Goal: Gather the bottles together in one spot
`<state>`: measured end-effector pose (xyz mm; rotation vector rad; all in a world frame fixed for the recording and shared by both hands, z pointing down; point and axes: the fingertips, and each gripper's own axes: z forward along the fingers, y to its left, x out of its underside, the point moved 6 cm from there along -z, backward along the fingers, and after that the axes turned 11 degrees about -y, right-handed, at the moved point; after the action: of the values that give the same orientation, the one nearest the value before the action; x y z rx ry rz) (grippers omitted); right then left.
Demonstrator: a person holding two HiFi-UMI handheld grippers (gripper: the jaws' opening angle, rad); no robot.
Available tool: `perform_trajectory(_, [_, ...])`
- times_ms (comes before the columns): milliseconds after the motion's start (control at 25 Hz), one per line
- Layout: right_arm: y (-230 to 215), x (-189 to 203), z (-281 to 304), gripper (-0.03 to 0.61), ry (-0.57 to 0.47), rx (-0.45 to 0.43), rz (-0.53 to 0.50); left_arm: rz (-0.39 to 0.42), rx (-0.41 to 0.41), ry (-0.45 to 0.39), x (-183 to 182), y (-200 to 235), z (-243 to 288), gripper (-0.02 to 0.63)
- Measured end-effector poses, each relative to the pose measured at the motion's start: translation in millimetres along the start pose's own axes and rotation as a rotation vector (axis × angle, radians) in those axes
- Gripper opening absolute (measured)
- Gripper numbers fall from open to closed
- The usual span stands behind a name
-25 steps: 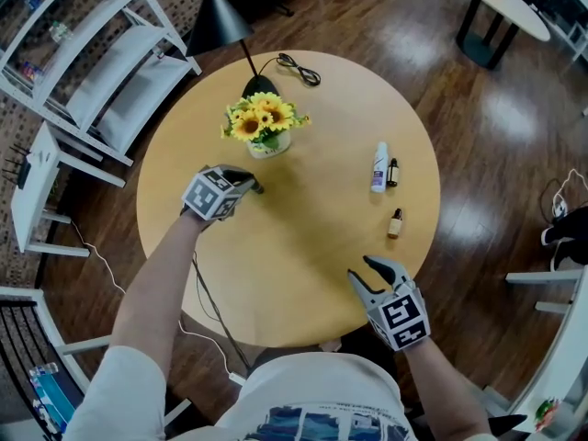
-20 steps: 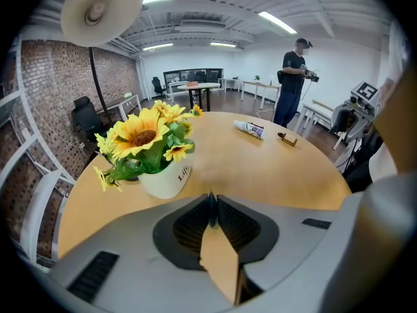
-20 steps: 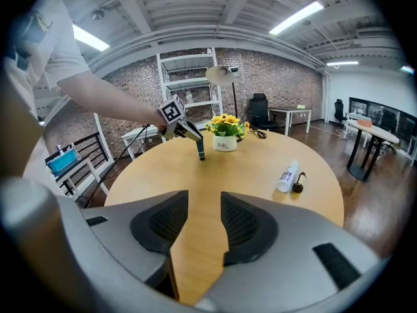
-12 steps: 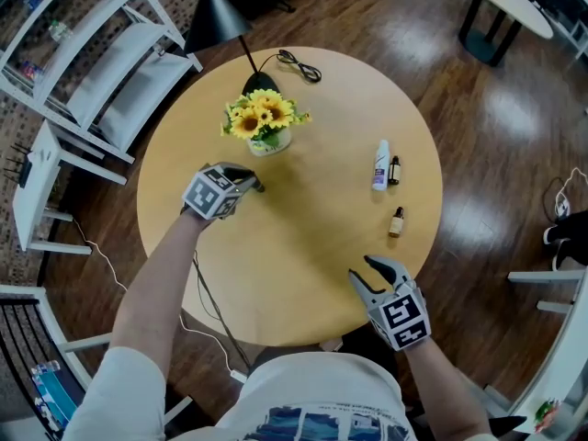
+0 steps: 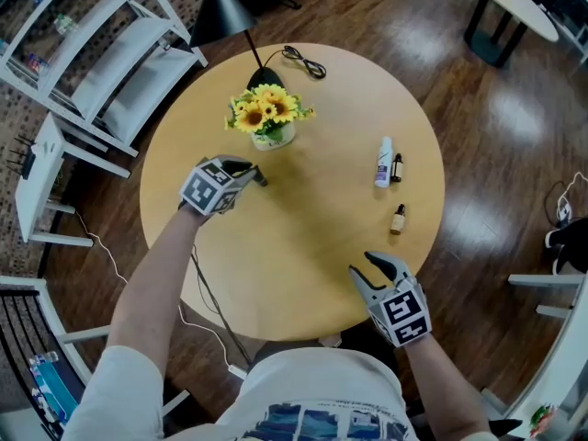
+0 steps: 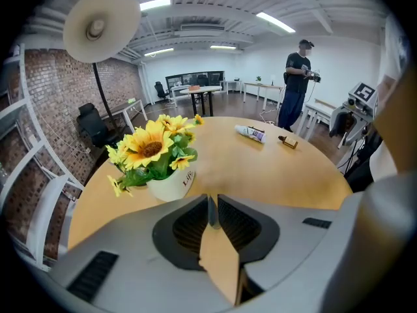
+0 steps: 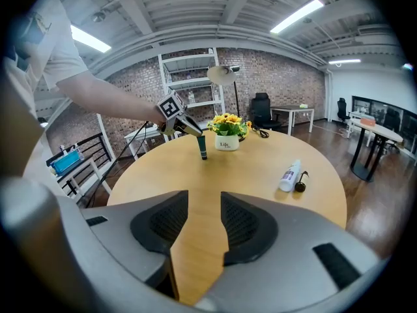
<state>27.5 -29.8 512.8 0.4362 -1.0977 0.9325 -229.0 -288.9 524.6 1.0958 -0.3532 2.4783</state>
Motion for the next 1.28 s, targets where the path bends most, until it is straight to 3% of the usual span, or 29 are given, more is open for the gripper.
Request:
perform_trajectory(200, [-1, -3, -4, 0.186, -0.007, -0.042, -0.023, -0.013, -0.083, -0.033, -12, -2, -30, 0.093])
perform_trajectory(360, [-2, -5, -14, 0.186, -0.021, -0.085, -0.055, -0.102, -0.198, -0.140, -31, -22, -72, 0.094])
perform_trajectory(600, [-3, -6, -37, 0.186, -0.039, -0.180, -0.096, -0.302, -0.332, -0.358, -46, -110, -142, 0.094])
perform_trajectory(760, [0, 8, -46, 0.186, -0.009, -0.254, -0.137, -0.418, -0.403, -0.408, -29, -185, -168, 0.094])
perform_trajectory(880, [9, 7, -58, 0.186, -0.005, -0.270, -0.137, -0.479, -0.420, -0.410, -14, -243, -184, 0.097])
perform_trajectory(1040, [20, -6, -76, 0.186, -0.050, -0.249, -0.135, -0.584, -0.398, -0.492, 0, -308, -198, 0.107])
perform_trajectory(1280, [68, -12, -106, 0.186, -0.065, -0.221, -0.127, -0.605, -0.360, -0.475, 29, -372, -234, 0.141])
